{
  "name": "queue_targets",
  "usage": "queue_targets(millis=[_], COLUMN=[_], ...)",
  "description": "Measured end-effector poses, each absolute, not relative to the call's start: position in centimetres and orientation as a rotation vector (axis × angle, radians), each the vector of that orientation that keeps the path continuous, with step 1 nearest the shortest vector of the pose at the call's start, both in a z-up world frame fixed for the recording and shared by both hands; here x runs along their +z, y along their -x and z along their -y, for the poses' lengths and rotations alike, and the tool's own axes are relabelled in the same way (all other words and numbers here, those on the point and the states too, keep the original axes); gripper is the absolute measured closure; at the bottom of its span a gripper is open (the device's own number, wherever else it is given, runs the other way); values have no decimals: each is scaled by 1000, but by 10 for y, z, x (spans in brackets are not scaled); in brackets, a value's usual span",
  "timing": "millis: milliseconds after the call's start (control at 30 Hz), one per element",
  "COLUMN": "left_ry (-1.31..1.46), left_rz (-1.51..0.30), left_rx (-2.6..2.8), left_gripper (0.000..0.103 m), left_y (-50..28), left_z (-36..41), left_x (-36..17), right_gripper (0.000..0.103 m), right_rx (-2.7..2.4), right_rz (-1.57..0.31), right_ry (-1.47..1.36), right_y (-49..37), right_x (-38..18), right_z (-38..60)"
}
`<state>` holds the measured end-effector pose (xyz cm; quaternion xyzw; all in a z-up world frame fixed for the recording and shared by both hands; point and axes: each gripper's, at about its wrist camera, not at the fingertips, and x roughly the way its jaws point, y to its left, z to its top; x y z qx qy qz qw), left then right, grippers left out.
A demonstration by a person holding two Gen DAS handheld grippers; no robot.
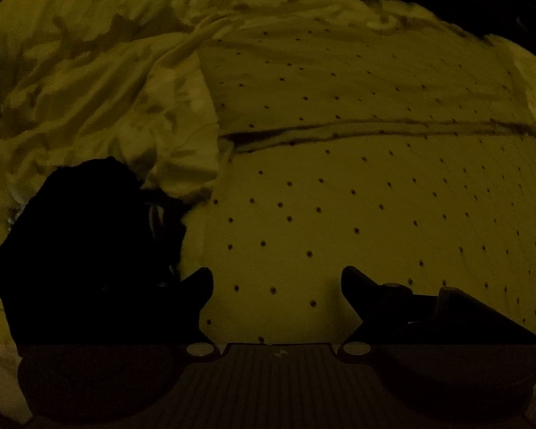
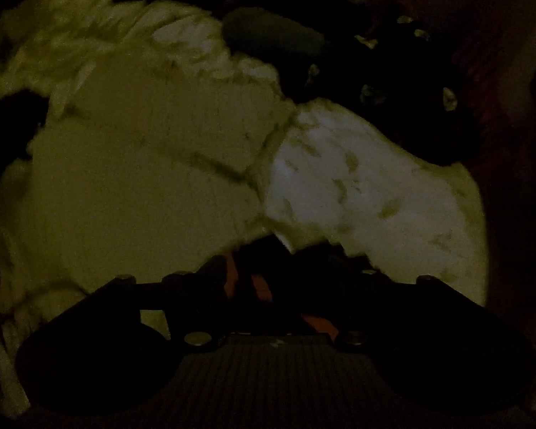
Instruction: Fold large clothes
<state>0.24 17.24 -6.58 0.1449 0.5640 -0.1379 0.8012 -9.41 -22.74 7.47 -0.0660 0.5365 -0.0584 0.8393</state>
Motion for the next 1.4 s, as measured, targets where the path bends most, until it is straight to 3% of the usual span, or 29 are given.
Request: queue_targets(millis=[200,367,600,967,1267,1400], left_ry=[-302,-189,-54,30,2,69], left_rz=[-1192,-1214,-1189,-1234,-1312,-1334], left_rx=[-299,-179,-145,-244,-353,-345], left_gripper=[0,0,0,0,0,16], left_y=[20,33,65,75,73,69], left_z=[-188,-249,-304,-295,-261,-269], left_x=[-62,-66,-55,-86,-105,-105], right_gripper=[41,42,44,44,42,47], right_rx=[7,198,116,-126,-151,-163], right_rz=[-1158,-1188,-1264,-1310,-1350,-1367], right_ry=[153,132,-184,-624,-710,-739], right_y=[131,142,146,146,147,150], right_x=[64,32,-20,-71,-84,-86], right_z=[201,148,146,186,184,182])
